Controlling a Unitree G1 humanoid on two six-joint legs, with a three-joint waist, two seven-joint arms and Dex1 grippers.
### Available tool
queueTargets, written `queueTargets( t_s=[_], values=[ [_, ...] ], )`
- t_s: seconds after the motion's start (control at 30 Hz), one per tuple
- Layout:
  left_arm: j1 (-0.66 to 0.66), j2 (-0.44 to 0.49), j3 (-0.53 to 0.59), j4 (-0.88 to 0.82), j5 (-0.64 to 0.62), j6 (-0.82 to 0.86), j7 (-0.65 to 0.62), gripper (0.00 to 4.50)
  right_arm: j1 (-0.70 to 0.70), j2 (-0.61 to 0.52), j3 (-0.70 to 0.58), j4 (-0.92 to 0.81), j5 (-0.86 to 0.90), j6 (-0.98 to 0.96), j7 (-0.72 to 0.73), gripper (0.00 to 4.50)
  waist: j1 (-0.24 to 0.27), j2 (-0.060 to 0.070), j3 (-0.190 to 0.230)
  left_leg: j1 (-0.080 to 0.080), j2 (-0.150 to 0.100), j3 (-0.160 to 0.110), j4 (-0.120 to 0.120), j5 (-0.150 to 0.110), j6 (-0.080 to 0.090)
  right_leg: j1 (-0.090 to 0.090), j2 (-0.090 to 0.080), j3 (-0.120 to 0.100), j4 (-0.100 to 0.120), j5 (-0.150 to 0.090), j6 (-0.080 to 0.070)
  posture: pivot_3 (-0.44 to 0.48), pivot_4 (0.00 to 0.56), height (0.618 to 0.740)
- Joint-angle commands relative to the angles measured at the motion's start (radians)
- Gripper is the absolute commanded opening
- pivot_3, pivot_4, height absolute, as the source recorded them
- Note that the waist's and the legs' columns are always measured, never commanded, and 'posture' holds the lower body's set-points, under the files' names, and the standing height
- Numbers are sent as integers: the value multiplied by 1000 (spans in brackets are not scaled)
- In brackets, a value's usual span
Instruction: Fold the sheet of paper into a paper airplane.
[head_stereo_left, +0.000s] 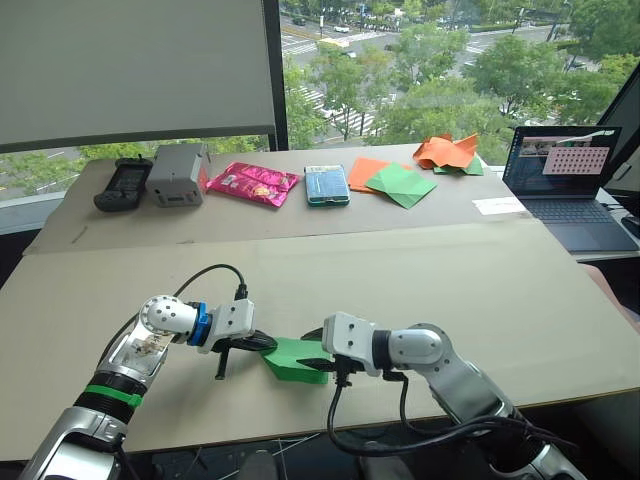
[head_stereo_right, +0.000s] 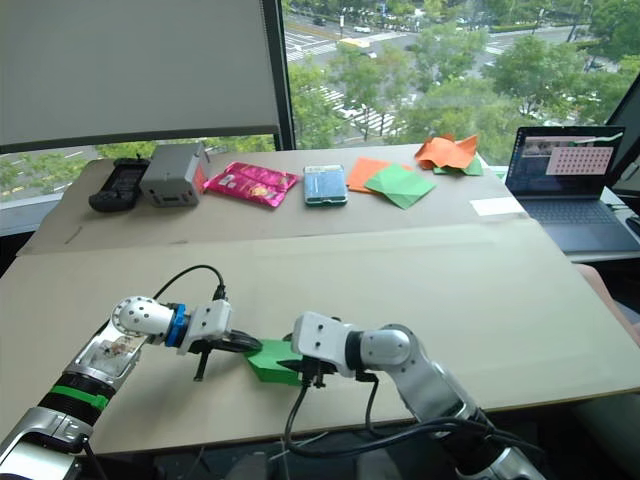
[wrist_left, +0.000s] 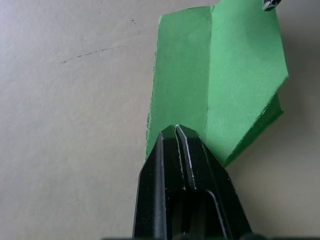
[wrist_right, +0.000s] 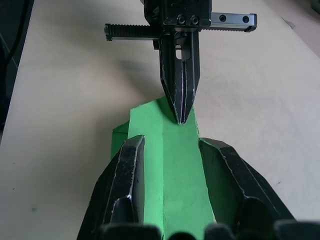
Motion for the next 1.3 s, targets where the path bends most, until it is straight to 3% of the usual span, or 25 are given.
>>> queueTargets(
  t_s=[0.03,0.23,0.7,0.8,0.9,1.13,1.3],
  values=[
    [17,23,-28,27,58,10,-1,0,-2,-3,10,-44,16,5,17,1924,0,0,0,0,0,0,0,0,0,0,0,0,0,0,0,0,150,725],
    [18,29,-27,26,57,8,-3,0,2,-60,57,-78,2,13,74,1924,0,0,0,0,0,0,0,0,0,0,0,0,0,0,0,0,150,725],
    [30,46,-32,5,47,16,-26,0,9,10,92,-34,-111,9,-52,1924,-3,-1,0,0,0,0,-1,0,-1,-1,0,0,-1,0,0,0,150,725],
    [24,45,-33,11,50,13,-27,0,10,14,88,-35,-111,20,-57,1124,-3,-1,0,0,0,0,-1,0,-1,-1,0,0,-1,0,0,0,150,725],
    [20,43,-35,15,52,11,-27,0,9,15,87,-34,-107,28,-53,30,-2,-1,0,0,0,0,-1,0,-1,-1,0,0,-1,0,0,0,150,725],
    [13,39,-39,22,58,0,-23,0,-11,22,76,-19,-79,65,-26,30,-2,-1,0,0,0,0,-1,-1,-1,-1,0,0,-1,0,0,0,150,725],
    [10,39,-40,26,59,-7,-18,0,-81,57,25,7,11,198,27,30,-2,-1,0,0,0,0,-1,-1,-1,-1,0,0,-1,0,0,0,150,725]
  ],
)
